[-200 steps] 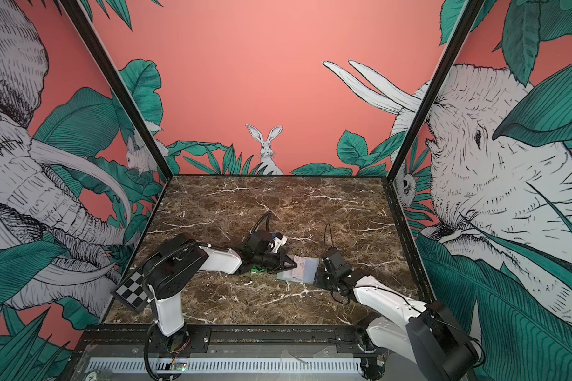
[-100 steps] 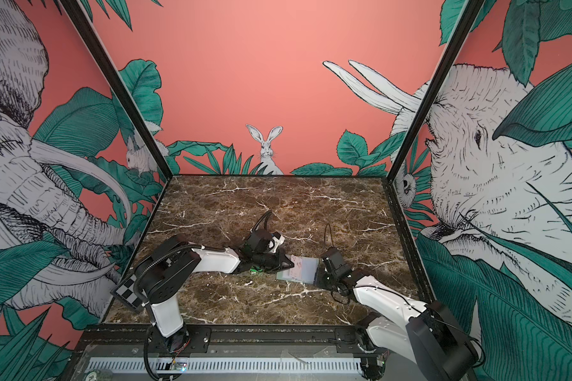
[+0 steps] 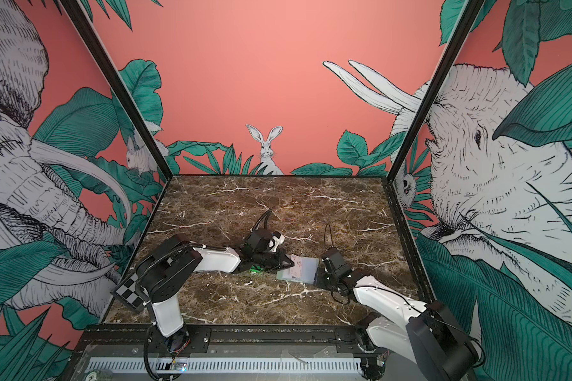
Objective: Put the credit cards into the card holder
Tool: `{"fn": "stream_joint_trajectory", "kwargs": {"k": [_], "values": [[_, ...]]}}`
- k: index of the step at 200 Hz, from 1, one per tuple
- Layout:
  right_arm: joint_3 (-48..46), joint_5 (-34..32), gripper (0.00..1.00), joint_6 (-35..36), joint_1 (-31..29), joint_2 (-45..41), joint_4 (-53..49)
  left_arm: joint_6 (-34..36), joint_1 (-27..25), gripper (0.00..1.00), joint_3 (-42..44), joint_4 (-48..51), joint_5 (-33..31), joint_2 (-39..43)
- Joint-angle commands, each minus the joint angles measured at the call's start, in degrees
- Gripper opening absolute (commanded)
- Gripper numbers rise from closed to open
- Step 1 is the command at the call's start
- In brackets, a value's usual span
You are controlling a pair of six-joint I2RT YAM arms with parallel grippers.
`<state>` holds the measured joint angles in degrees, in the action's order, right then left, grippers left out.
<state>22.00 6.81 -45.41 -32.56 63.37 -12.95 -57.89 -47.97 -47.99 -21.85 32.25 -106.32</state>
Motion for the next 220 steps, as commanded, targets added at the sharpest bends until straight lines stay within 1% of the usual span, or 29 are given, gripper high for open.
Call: {"fn": "stream_joint_trajectory", "kwargs": {"k": [1, 43, 85, 87, 90, 114, 144, 184, 220], "values": [[-0.41, -1.06, 0.03, 0.84, 0.19, -0.20, -0.87, -1.35, -0.16, 0.03, -0.97, -2.83, 1.45, -0.85], [-0.55, -1.01, 0.03, 0.85, 0.21, -0.09, -0.85, -1.06, -0.11, 0.03, -1.10, -2.06, 1.50, -1.03], [-0.66, -1.02, 0.03, 0.84, 0.20, -0.04, -0.68, -1.95, -0.12, 0.03, -0.77, -3.57, 1.72, -1.11], [-0.69, -1.01, 0.03, 0.85, 0.21, -0.01, -0.68, -2.03, -0.16, 0.03, -0.72, -3.73, 3.14, -1.15], [-0.66, -1.00, 0.03, 0.85, 0.19, -0.09, -0.74, -2.20, -0.13, 0.03, -0.67, -3.94, 3.62, -1.21], [-0.76, -1.00, 0.03, 0.76, 0.17, -0.18, -0.74, -3.22, -0.12, 0.03, -0.24, -5.94, 4.22, -1.31], [-0.99, -1.01, 0.03, 0.67, 0.21, -0.19, -0.51, -3.12, -0.16, 0.03, -0.46, -6.06, 4.40, -1.71], [-1.08, -1.00, 0.03, 0.58, 0.17, -0.09, -0.38, -2.42, -0.12, 0.03, -0.93, -3.86, 3.57, -2.14], [-1.00, -0.90, 0.03, 0.66, 0.21, 0.24, -0.15, -0.78, -0.11, 0.08, -1.98, -0.38, 2.64, -1.86]]}}
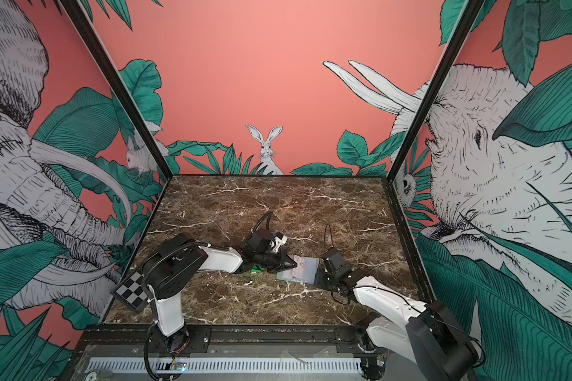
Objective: Put the credit cards into the card holder
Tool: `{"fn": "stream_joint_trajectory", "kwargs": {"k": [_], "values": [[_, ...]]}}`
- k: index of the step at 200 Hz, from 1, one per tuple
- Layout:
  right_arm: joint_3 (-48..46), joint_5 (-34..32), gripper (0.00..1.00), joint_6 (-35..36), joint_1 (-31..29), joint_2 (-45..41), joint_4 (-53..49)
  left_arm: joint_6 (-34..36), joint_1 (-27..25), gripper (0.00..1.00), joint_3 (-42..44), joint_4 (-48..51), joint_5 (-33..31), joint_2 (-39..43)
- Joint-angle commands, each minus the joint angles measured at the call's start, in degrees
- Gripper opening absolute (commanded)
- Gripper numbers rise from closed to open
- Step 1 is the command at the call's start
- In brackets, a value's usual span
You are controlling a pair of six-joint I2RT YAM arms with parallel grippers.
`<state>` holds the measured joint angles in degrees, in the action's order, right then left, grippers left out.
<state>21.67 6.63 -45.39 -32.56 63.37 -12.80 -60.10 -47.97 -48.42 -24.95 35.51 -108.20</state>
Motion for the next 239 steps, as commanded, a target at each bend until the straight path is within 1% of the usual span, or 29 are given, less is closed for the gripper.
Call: {"fn": "stream_joint_trajectory", "kwargs": {"k": [1, 34, 36, 39, 83, 141, 168, 190, 239], "values": [[-0.67, -0.69, 0.03, 0.64, 0.21, 0.25, -0.25, 1.45, -0.16, 0.09, -1.56, 2.81, -0.61, 0.01], [-0.91, -0.57, 0.03, 0.63, 0.21, 0.21, -0.03, 2.31, -0.45, 0.11, -2.32, 4.96, -0.61, 0.22], [-0.86, -0.57, 0.03, 0.64, 0.21, 0.20, -0.03, 2.30, -0.46, 0.11, -2.43, 5.05, -1.98, 0.20], [-0.84, -0.58, 0.03, 0.65, 0.21, 0.17, -0.03, 2.27, -0.46, 0.11, -2.52, 5.28, -2.38, 0.12], [-0.93, -0.57, 0.03, 0.71, 0.21, 0.10, 0.05, 3.47, -0.86, 0.16, -3.90, 8.48, -3.20, 0.30], [-0.90, -0.68, 0.03, 0.91, 0.21, 0.08, 0.01, 8.61, -1.60, 0.19, -7.61, 20.08, -7.04, 1.50], [-0.72, -0.81, 0.03, 1.11, 0.21, 0.08, -0.36, 10.90, -2.21, 0.21, -9.70, 25.87, -9.42, 1.79], [-0.62, -0.76, 0.03, 1.25, 0.21, 0.08, -0.34, 12.34, -2.65, 0.24, -11.31, 29.31, -10.81, 1.90], [-0.42, -0.84, 0.03, 1.43, 0.21, 0.08, -0.62, 14.75, -3.72, 0.25, -14.58, 35.84, -13.51, 1.51]]}}
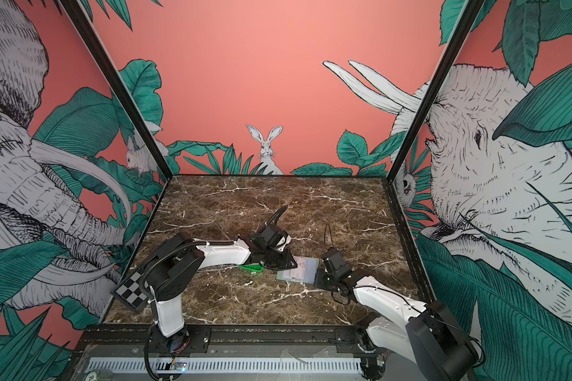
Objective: Put the credit cards into the card holder
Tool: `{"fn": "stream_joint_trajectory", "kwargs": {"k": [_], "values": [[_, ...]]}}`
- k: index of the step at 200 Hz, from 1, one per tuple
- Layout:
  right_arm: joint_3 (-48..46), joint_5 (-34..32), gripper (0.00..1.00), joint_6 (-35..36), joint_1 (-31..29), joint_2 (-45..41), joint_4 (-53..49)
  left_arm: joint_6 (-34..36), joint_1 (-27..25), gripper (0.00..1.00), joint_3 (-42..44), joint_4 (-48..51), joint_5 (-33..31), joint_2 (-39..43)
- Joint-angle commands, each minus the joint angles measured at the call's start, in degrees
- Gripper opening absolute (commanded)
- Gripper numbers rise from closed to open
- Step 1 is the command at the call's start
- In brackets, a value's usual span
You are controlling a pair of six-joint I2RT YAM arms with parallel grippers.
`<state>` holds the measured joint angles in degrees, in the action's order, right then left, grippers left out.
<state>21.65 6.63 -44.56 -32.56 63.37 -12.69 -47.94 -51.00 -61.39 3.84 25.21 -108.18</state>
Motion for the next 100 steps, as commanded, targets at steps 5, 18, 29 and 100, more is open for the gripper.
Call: {"fn": "stream_joint_trajectory", "kwargs": {"k": [5, 18, 29, 100], "values": [[-0.46, -0.85, 0.03, 0.57, 0.21, 0.06, -0.63, 2.74, -0.76, 0.25, -1.93, 7.27, -3.24, 1.45], [-0.44, -0.84, 0.03, 0.70, 0.21, 0.28, -0.51, 2.60, -0.98, 0.25, -2.19, 6.98, -2.83, 1.31], [-0.23, -0.77, 0.03, 0.78, 0.19, 0.51, -0.50, 2.24, -1.26, 0.25, -2.57, 6.56, -2.38, 1.00], [-0.28, -0.73, 0.03, 0.79, 0.21, 0.61, -0.41, 1.03, -1.82, 0.25, -3.61, 3.49, -0.70, -0.40]]}}
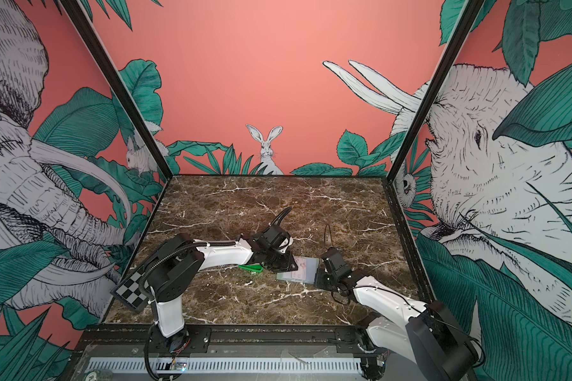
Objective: Put the credit cards into the card holder
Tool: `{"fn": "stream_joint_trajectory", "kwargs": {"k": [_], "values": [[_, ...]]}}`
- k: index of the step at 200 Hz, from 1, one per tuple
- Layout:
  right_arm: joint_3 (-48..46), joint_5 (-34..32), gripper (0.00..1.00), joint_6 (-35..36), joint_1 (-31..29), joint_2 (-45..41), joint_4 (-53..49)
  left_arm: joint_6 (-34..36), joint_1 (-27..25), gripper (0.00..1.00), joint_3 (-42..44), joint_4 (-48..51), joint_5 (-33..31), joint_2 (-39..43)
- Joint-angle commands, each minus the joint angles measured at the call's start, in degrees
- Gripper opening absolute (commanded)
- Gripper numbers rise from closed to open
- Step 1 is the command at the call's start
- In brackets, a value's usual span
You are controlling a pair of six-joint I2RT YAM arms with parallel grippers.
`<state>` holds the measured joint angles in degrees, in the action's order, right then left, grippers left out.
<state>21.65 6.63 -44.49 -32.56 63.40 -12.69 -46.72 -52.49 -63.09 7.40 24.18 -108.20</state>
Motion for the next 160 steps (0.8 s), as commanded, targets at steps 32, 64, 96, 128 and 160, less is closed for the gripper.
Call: {"fn": "stream_joint_trajectory", "kwargs": {"k": [32, 64, 96, 128, 160], "values": [[-0.29, -0.70, 0.03, 0.57, 0.13, 0.52, -0.46, -0.39, -0.33, 0.26, -2.46, -0.98, 0.56, -0.99], [-0.20, -0.64, 0.03, 0.55, 0.16, 0.59, -0.47, -0.65, -0.49, 0.26, -3.16, -1.65, 1.22, -1.65], [-0.23, -0.47, 0.03, 0.53, 0.21, 0.59, -0.16, -0.90, -0.90, 0.26, -3.48, -1.76, 1.34, -2.00], [-0.29, -0.45, 0.03, 0.48, 0.21, 0.58, -0.08, -0.92, -1.45, 0.26, -4.10, -1.77, 1.48, -2.45], [-0.29, -0.47, 0.02, 0.54, 0.21, 0.59, -0.07, -0.92, -1.65, 0.26, -4.99, -1.76, 1.76, -3.08]]}}
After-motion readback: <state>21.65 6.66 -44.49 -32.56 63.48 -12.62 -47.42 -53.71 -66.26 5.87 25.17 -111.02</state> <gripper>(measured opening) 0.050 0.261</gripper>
